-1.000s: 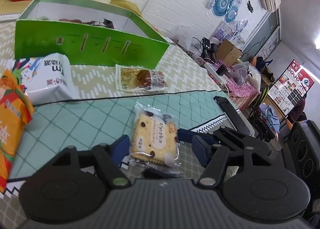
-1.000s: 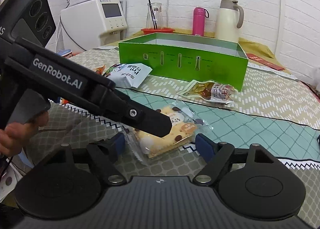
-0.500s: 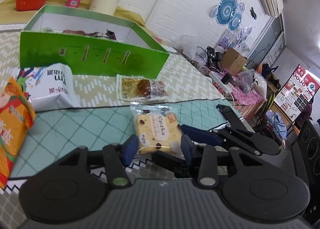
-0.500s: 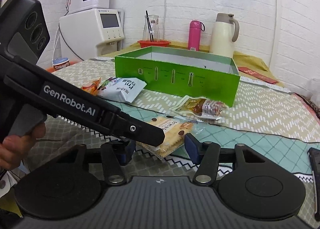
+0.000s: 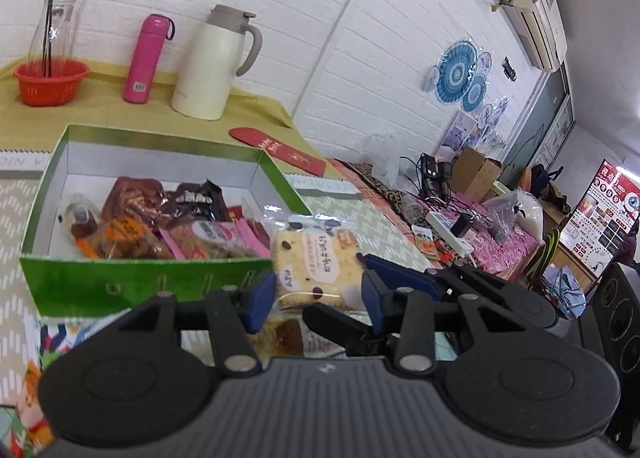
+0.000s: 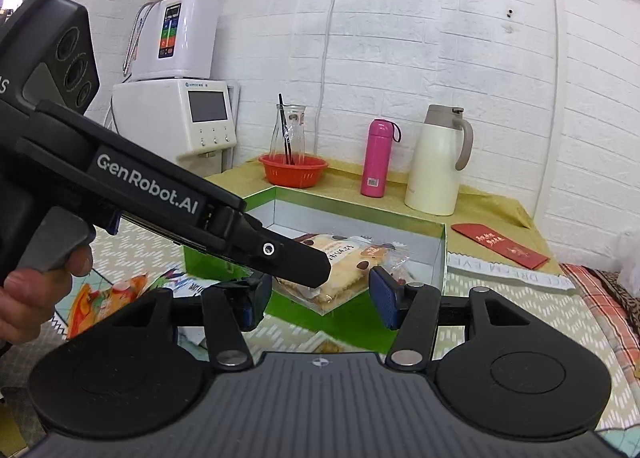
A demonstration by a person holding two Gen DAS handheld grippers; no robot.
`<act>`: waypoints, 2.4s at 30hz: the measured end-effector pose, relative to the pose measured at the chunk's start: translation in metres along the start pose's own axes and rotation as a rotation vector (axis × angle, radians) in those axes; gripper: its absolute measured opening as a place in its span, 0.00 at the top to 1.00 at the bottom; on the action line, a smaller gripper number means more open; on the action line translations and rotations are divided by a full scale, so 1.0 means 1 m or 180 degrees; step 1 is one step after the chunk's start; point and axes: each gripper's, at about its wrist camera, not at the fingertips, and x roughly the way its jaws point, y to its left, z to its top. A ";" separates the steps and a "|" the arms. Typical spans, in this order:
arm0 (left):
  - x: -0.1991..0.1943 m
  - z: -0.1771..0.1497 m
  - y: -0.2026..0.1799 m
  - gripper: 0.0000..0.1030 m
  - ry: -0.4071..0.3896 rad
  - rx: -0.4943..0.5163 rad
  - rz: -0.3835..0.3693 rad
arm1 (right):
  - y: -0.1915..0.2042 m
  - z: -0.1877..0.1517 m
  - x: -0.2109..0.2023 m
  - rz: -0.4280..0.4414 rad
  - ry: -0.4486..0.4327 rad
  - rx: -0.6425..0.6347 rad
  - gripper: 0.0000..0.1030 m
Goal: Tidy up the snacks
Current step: 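Carry the cracker pack into the green box and open the left gripper, then lift both tools out of the box and move toward the clear meat pack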
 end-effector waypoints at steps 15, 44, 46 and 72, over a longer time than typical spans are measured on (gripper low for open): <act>0.091 0.046 0.054 0.60 0.0244 -0.0376 0.0208 | -0.049 0.007 0.093 0.0162 0.0407 0.0273 0.12; 0.051 0.042 0.045 0.08 -0.0144 -0.0274 0.0799 | -0.032 0.011 0.067 0.0060 0.0131 0.0013 0.00; 0.042 0.038 0.038 0.08 -0.0141 -0.0242 0.0852 | -0.027 0.012 0.054 0.0062 0.0076 -0.0039 0.00; -0.046 -0.092 0.013 0.08 0.0034 -0.0068 0.0697 | -0.024 -0.050 -0.006 0.0085 0.0445 0.0045 0.00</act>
